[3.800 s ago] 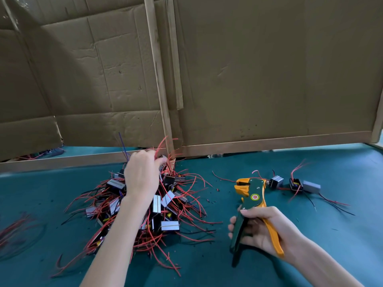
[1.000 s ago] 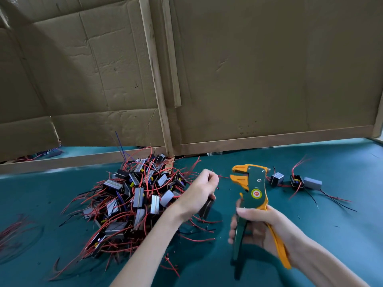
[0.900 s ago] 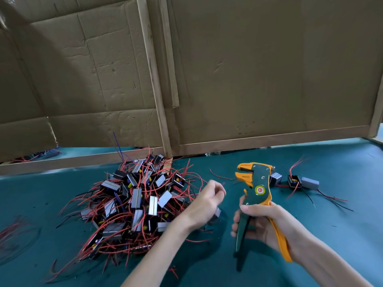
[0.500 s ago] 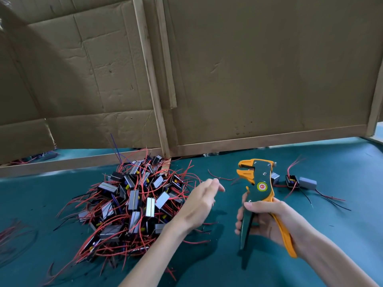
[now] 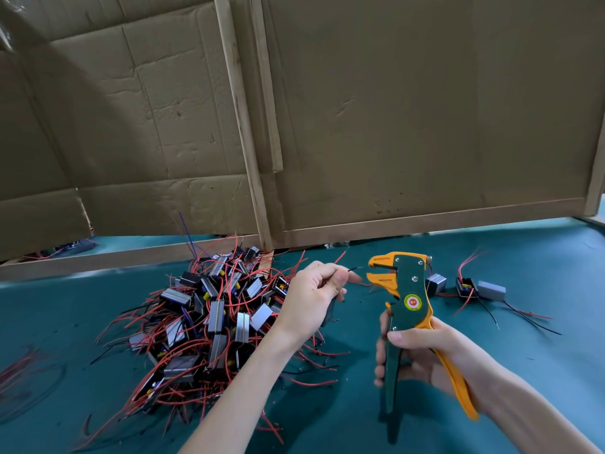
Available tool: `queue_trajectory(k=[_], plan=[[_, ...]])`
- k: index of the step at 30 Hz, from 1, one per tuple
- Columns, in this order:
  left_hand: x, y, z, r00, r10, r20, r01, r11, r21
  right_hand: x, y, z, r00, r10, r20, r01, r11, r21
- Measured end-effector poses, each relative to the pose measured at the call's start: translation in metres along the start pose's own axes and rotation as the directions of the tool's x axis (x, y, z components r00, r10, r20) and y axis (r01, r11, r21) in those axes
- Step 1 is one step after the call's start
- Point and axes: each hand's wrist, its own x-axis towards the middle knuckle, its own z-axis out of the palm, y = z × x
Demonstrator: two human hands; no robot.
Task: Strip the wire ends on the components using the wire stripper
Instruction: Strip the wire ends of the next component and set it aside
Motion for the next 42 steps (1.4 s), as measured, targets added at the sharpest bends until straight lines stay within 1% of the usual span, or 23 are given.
queue_trajectory(k=[2,5,9,15,20,25,27,29,31,32,34,36,38,40,42], plan=[[0.000,0.003,-0.003,0.999,-0.001,0.039,-0.001,0.999,0.050,0.000,0.001,-0.001,1.000,0.008,0.006,-0.008,1.000,0.001],[-0.001,0.008,-0.007,0.993,-0.035,0.116,0.026,0.996,0.080,0.001,0.002,-0.001,0.999,0.023,0.030,-0.023,1.000,-0.004],[-0.001,0.011,-0.011,0.972,-0.086,0.217,0.082,0.996,0.027,0.001,0.005,-0.001,0.998,0.035,0.054,-0.033,0.999,-0.028],[0.000,0.011,-0.017,0.941,-0.089,0.325,0.090,0.996,0.013,-0.003,0.006,0.002,0.995,0.037,0.090,-0.032,0.998,-0.058],[-0.002,0.013,-0.025,0.911,-0.081,0.405,0.090,0.996,-0.005,-0.006,0.006,0.010,0.997,0.064,0.045,-0.061,0.996,-0.066],[-0.002,0.014,-0.029,0.906,-0.082,0.416,0.111,0.993,-0.045,-0.009,0.007,0.021,0.996,0.089,-0.001,-0.089,0.992,-0.087],[-0.002,0.015,-0.030,0.907,-0.103,0.408,0.129,0.991,-0.035,-0.008,0.009,0.028,0.995,0.092,-0.046,-0.096,0.991,-0.090],[-0.001,0.012,-0.029,0.910,-0.148,0.387,0.165,0.986,-0.011,-0.008,0.014,0.035,0.989,0.080,-0.126,-0.093,0.991,-0.099],[0.000,0.006,-0.026,0.916,-0.206,0.345,0.195,0.979,0.067,-0.007,0.018,0.040,0.980,0.057,-0.190,-0.082,0.989,-0.125],[0.001,0.004,-0.023,0.921,-0.223,0.320,0.198,0.974,0.111,-0.006,0.018,0.041,0.979,0.059,-0.194,-0.082,0.990,-0.113],[0.001,0.002,-0.019,0.942,-0.224,0.249,0.189,0.970,0.155,-0.004,0.015,0.041,0.985,0.074,-0.155,-0.074,0.997,0.008],[0.004,0.006,-0.014,0.977,-0.164,0.140,0.132,0.969,0.209,-0.002,0.011,0.040,0.991,0.048,-0.123,-0.033,0.992,0.122],[0.012,0.013,-0.005,0.997,-0.065,0.045,0.049,0.954,0.296,0.000,0.010,0.038,0.988,-0.027,-0.149,0.049,0.988,0.149],[0.024,0.025,0.010,1.000,0.019,-0.008,-0.015,0.939,0.343,0.000,0.010,0.034,0.971,-0.127,-0.200,0.161,0.974,0.161],[0.041,0.037,0.027,0.998,0.048,-0.026,-0.038,0.946,0.322,0.001,0.008,0.028,0.942,-0.221,-0.251,0.263,0.953,0.148]])
